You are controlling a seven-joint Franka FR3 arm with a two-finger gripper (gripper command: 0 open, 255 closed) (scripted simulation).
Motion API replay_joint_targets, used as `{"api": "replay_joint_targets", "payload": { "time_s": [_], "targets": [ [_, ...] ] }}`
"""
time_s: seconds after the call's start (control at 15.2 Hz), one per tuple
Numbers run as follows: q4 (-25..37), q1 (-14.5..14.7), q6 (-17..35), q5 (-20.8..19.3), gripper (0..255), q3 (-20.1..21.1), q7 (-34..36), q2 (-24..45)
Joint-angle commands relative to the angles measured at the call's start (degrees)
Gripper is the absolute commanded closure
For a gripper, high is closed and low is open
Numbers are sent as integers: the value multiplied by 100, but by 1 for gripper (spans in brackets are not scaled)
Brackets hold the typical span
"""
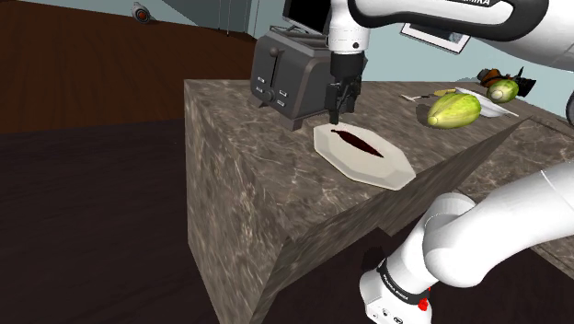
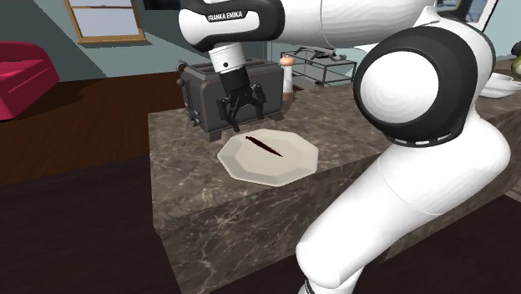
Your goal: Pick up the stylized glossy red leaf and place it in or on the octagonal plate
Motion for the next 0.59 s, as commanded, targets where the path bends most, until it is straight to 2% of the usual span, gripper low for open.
{"api": "replay_joint_targets", "payload": {
  "time_s": [0.0,0.07,0.53],
  "targets": [
    [398,17,-366,34,0,29,-4,316],
    [627,23,-507,40,0,39,-8,405],
    [627,24,-507,39,0,38,-8,405]
  ]
}}
